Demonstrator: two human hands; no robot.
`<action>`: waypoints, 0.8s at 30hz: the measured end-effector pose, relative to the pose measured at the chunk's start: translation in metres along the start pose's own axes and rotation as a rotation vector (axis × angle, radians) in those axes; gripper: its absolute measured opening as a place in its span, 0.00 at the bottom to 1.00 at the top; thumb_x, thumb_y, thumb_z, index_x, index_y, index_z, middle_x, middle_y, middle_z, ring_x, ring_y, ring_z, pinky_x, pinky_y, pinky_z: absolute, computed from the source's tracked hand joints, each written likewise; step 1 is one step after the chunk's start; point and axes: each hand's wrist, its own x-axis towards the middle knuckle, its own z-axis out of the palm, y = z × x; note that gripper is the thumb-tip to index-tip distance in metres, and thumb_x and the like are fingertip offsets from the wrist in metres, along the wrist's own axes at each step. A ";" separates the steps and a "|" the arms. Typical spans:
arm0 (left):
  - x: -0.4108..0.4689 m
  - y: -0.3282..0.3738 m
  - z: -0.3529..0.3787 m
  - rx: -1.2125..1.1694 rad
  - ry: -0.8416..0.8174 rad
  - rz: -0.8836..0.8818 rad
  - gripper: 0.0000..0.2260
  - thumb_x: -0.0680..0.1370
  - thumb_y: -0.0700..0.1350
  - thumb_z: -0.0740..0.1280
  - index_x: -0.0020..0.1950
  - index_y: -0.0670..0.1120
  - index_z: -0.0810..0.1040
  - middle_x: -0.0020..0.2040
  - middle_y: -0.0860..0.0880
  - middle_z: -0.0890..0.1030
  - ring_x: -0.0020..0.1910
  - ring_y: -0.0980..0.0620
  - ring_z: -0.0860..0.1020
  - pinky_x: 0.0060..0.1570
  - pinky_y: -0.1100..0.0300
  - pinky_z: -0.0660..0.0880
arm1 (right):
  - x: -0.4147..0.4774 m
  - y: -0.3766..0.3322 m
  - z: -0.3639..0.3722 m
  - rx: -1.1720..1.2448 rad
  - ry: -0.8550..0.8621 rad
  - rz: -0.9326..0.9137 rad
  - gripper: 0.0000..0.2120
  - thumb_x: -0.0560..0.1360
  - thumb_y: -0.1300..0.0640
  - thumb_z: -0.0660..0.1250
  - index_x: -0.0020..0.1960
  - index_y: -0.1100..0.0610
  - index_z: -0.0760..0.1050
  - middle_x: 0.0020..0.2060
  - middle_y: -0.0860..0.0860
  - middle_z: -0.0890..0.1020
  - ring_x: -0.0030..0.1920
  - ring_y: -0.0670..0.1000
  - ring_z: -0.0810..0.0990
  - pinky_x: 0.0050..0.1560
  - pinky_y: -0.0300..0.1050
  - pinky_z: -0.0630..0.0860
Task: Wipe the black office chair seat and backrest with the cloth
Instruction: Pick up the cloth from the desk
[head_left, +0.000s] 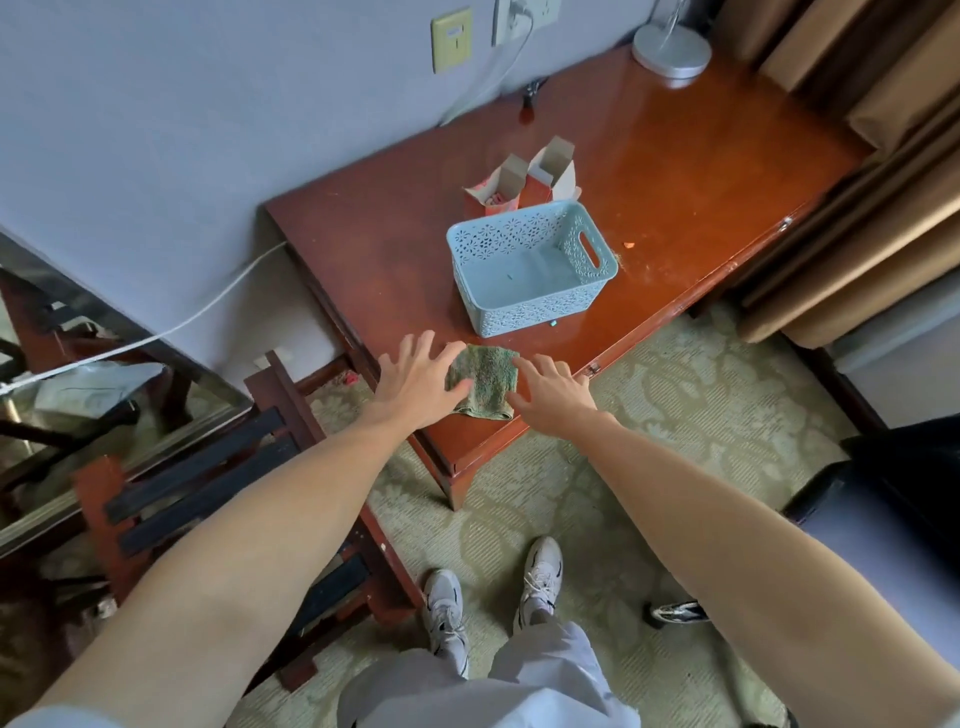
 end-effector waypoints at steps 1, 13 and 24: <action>0.005 0.000 0.004 0.002 -0.014 -0.002 0.26 0.80 0.64 0.54 0.76 0.59 0.57 0.78 0.43 0.56 0.75 0.41 0.55 0.67 0.38 0.60 | 0.006 0.003 0.004 -0.005 -0.013 -0.009 0.28 0.80 0.41 0.54 0.77 0.47 0.52 0.76 0.53 0.58 0.74 0.59 0.58 0.69 0.69 0.57; 0.045 0.007 0.033 0.121 -0.125 -0.004 0.31 0.78 0.67 0.56 0.79 0.60 0.51 0.80 0.42 0.48 0.77 0.37 0.50 0.69 0.37 0.57 | 0.052 0.020 0.032 -0.177 -0.081 -0.168 0.30 0.81 0.41 0.48 0.78 0.46 0.40 0.78 0.49 0.42 0.77 0.57 0.41 0.71 0.68 0.51; 0.050 0.013 0.039 0.159 -0.194 0.014 0.37 0.75 0.71 0.56 0.79 0.59 0.48 0.80 0.41 0.46 0.77 0.37 0.50 0.69 0.38 0.57 | 0.066 0.048 0.013 -0.167 -0.007 -0.259 0.32 0.79 0.47 0.54 0.79 0.53 0.45 0.78 0.55 0.52 0.77 0.56 0.51 0.73 0.62 0.49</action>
